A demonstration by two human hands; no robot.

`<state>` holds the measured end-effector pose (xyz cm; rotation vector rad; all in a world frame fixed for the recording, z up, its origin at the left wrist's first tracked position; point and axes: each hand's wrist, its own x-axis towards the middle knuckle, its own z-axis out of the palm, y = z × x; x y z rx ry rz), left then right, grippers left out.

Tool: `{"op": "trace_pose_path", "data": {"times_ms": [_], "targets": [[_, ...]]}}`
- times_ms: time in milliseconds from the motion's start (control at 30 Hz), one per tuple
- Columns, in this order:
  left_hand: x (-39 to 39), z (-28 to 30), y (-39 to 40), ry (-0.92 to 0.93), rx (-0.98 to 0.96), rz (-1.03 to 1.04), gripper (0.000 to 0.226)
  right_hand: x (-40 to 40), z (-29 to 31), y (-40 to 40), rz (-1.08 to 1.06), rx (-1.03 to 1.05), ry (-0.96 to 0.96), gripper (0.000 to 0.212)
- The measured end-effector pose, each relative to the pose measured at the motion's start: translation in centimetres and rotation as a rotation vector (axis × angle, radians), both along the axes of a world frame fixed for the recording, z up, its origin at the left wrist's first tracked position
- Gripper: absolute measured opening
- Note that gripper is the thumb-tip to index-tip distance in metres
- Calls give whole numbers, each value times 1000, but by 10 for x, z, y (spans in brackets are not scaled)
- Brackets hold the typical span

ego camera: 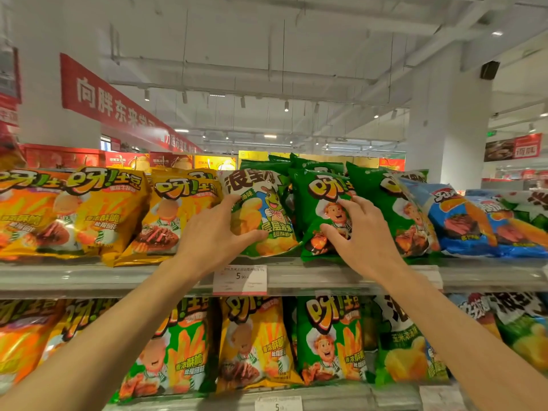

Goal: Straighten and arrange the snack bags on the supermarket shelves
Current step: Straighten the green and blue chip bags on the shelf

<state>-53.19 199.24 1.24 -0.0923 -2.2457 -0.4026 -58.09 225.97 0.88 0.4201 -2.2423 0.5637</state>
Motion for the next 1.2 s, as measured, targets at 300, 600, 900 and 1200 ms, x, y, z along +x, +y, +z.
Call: {"op": "trace_pose_path", "data": {"times_ms": [300, 600, 900, 1200], "targets": [[9, 3, -10, 50, 133, -107, 101, 9, 4, -2, 5, 22, 42, 58], [23, -2, -14, 134, 200, -245, 92, 21, 10, -8, 142, -73, 105, 37], [30, 3, 16, 71, 347, -537, 89, 31, 36, -35, 533, -509, -386, 51], [18, 26, 56, -64, 782, -664, 97, 24, 37, 11, 636, -704, -364, 40]]}}
